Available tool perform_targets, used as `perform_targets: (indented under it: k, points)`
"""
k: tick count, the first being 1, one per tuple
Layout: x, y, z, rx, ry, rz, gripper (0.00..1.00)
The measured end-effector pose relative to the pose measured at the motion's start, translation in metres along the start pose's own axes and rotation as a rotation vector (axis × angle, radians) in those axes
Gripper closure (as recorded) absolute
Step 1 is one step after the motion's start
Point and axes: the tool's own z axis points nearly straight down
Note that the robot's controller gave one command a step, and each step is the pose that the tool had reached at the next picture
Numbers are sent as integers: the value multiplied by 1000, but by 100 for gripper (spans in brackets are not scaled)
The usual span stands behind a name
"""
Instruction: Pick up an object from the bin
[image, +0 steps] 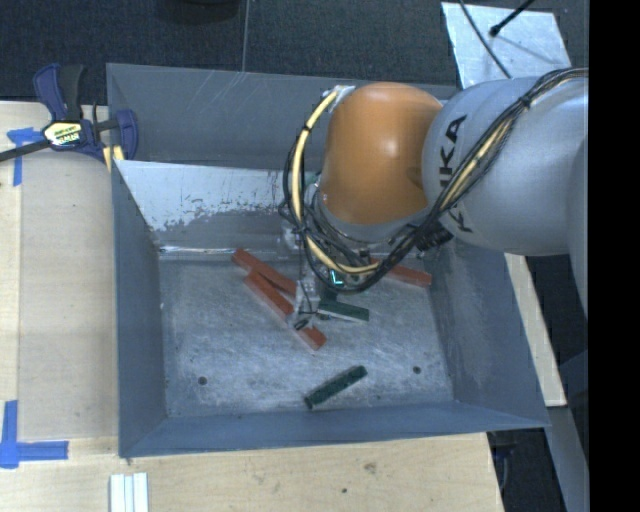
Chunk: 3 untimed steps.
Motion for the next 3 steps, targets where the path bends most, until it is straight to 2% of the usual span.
perform_targets:
  k: [1, 2, 3]
  points:
    - [-17, 2, 120, -1, -7, -8, 0]
    - [-21, 2, 113, -3, -20, -6, 100]
    - [1, -23, 54, 0, -12, -17, 100]
